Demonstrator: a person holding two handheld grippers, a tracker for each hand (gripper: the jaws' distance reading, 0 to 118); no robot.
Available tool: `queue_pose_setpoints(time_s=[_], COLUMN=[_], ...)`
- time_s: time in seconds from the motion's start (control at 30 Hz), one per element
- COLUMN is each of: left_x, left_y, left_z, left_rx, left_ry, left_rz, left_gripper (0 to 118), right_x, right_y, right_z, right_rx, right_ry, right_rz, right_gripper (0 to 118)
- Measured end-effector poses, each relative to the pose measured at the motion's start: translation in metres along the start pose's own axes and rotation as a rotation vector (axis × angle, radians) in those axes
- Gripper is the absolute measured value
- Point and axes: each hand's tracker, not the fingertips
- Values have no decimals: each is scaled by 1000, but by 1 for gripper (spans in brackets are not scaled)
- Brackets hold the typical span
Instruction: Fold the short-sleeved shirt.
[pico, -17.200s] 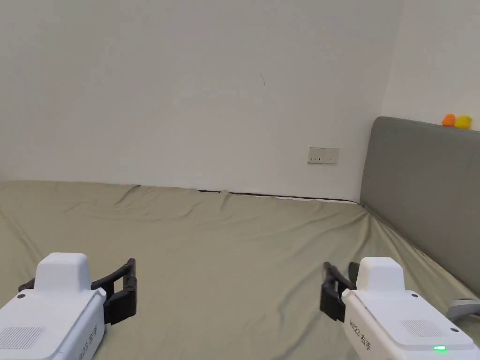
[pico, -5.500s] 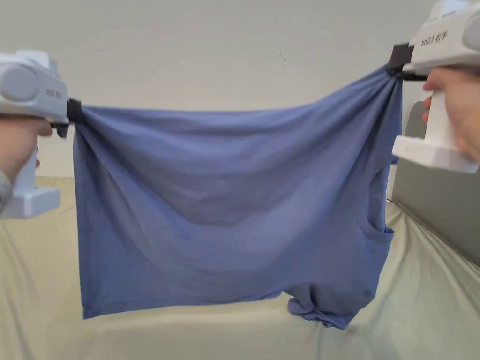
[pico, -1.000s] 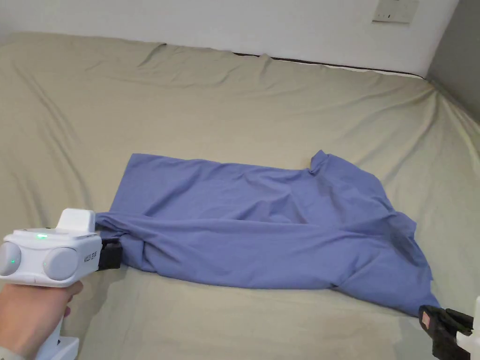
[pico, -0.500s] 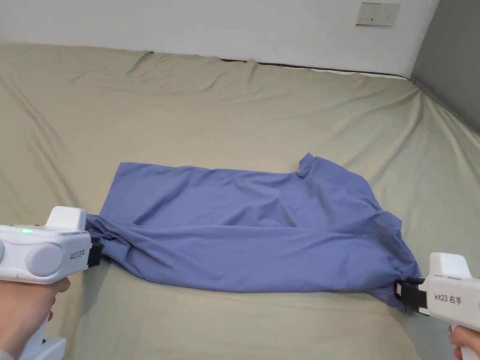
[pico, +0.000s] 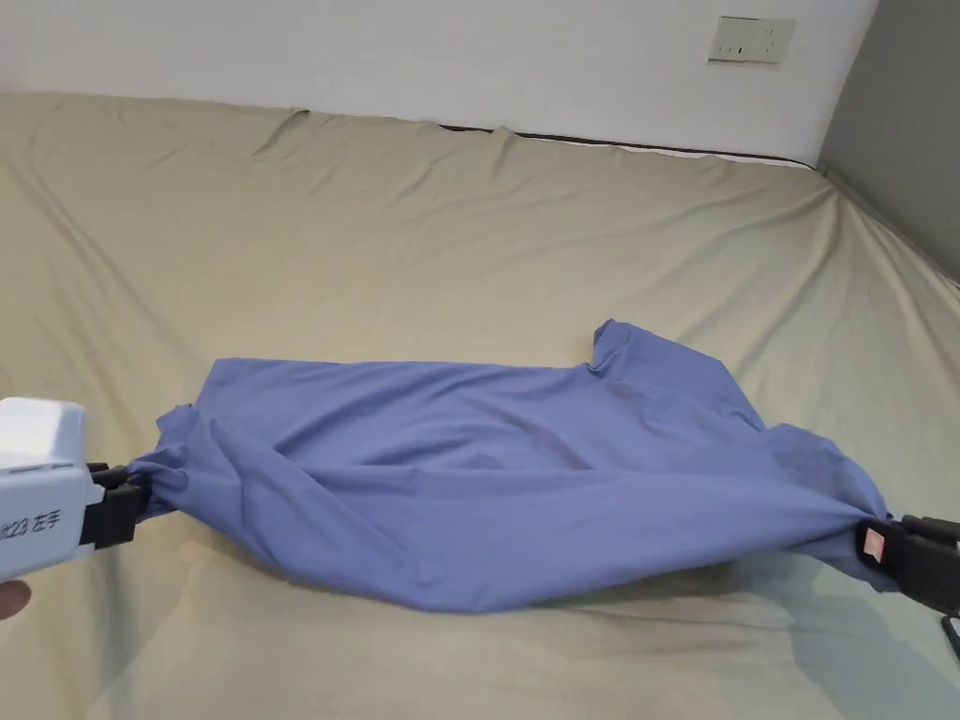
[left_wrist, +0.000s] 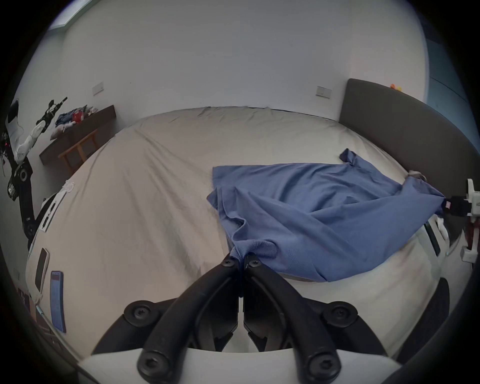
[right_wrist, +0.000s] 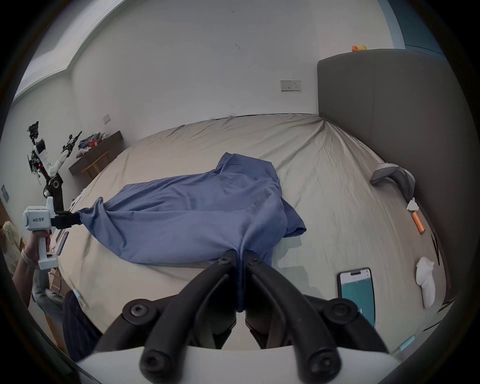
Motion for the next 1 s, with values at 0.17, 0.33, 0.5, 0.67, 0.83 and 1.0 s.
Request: queue_pose_setpoints(time_s=[0.17, 0.33, 0.5, 0.67, 0.83, 1.0], left_x=[-9, -20, -12, 4, 16, 17], left_y=[-41, -88, -104, -85, -42, -5], left_z=[40, 39, 12, 48, 53, -15], left_rx=[-41, -148, -160, 13, 269, 233], left_ry=[-23, -18, 8, 41, 80, 160], left_rz=[-14, 4, 1, -28, -69, -57], left_gripper=[0, 0, 8, 102, 96, 0], right_x=[8, 24, 25, -6, -52, -90], right_y=[-40, -88, -110, -83, -41, -15], right_z=[24, 13, -19, 12, 24, -9], right_rx=[-59, -193, -237, -37, 317, 365], right_ry=[18, -1, -12, -75, 101, 131], right_rz=[-18, -67, -52, 116, 168, 164], right_gripper=[4, 4, 29, 84, 82, 1])
